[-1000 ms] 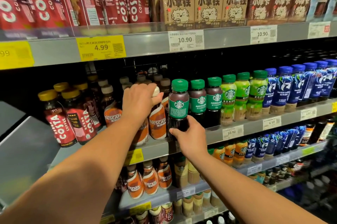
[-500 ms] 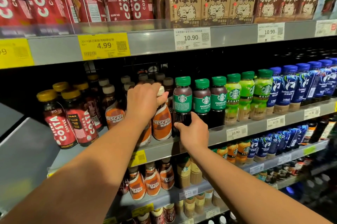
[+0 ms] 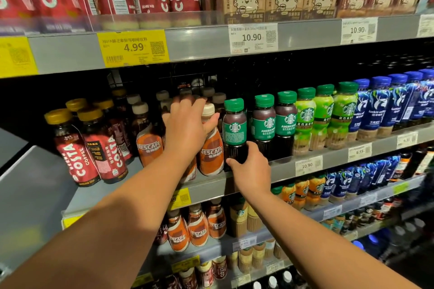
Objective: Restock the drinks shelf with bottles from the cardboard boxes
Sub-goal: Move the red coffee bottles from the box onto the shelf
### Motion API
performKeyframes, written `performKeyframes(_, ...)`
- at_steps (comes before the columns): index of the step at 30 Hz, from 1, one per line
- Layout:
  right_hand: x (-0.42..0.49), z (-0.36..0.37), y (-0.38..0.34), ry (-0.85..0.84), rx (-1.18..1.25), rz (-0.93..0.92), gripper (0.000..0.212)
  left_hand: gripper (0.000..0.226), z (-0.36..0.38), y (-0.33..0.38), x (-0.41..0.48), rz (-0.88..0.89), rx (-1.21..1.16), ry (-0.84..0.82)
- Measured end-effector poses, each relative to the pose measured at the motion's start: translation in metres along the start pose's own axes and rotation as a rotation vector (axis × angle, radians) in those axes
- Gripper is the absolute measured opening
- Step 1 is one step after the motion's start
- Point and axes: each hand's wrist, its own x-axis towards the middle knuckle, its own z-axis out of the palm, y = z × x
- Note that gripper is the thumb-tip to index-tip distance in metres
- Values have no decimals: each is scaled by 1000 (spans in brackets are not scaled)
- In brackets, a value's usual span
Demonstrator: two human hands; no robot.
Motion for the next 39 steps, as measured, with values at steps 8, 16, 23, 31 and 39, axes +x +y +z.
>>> performKeyframes(8,-2,2,1,46,30,-16,65,47,-4,-11,-13,-47,-226,210)
performKeyframes(16,-8,6,4,99,99,9,60,66,-5,-16,-35,-259,-551,155)
performKeyframes(23,-8,10,4,122,121,10,59,49,6,-32,-58,-505,-626,70)
performKeyframes(31,-6,11,5,164,108,24,61,50,11,-27,-59,-477,-684,13)
performKeyframes(39,-8,10,6,175,132,19,59,71,26,-46,-67,-504,-812,-43)
